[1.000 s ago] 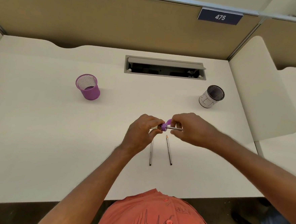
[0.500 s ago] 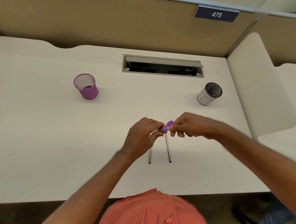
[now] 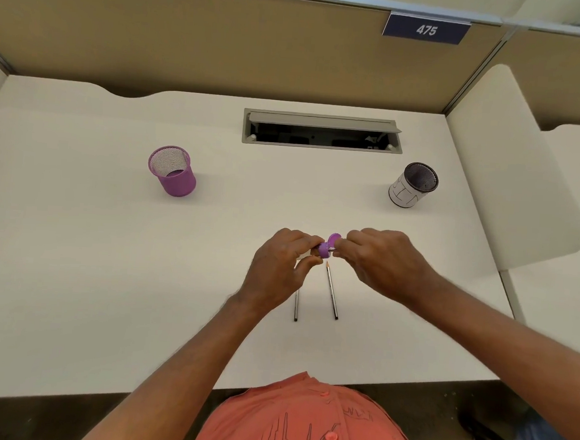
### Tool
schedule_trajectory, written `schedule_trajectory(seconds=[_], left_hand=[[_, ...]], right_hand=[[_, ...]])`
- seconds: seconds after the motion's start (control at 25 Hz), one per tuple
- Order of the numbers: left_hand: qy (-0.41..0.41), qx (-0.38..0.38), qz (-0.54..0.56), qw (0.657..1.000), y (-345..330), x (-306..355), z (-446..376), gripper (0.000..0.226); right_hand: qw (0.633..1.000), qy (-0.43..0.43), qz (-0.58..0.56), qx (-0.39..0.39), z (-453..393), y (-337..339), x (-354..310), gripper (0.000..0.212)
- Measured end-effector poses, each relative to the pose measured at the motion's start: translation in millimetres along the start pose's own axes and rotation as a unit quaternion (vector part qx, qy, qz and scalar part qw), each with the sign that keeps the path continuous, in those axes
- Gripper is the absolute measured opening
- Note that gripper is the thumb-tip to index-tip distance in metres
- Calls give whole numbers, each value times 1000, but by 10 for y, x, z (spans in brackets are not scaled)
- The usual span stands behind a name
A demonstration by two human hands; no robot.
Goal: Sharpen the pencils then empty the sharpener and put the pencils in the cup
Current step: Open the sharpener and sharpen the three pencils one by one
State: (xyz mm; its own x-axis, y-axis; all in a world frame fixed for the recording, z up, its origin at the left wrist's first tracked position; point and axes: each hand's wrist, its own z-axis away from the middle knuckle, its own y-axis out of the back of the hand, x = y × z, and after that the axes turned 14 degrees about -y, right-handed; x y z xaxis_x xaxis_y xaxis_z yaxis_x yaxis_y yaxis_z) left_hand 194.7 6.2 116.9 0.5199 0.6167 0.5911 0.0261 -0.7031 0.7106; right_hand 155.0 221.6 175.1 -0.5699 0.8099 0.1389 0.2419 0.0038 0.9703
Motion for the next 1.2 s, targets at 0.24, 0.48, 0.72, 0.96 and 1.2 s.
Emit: schedule_trajectory(seconds=[0.24,0.48,0.72,0.96,1.2], left_hand=[[-24,3,-25,999,40,-5,-15,27],[-10,-5,4,1000,73,-26,-26,27],[-3,-5,17,1000,65,13,-39,25],[-15,0,-10,1000,55,39,4,27],[-11,-16,8,1000,54,34,11,27]], right_hand=[[748,-286,-433,-414,-332,112,91,34],[943,-143,-229,-197,-141,106,13,11],[999,-3,28,39,38,56,-7,13],[749,-279,-424,-425,-339,159,140,30],[908,-169,-250,-290,-143,137,33,18]])
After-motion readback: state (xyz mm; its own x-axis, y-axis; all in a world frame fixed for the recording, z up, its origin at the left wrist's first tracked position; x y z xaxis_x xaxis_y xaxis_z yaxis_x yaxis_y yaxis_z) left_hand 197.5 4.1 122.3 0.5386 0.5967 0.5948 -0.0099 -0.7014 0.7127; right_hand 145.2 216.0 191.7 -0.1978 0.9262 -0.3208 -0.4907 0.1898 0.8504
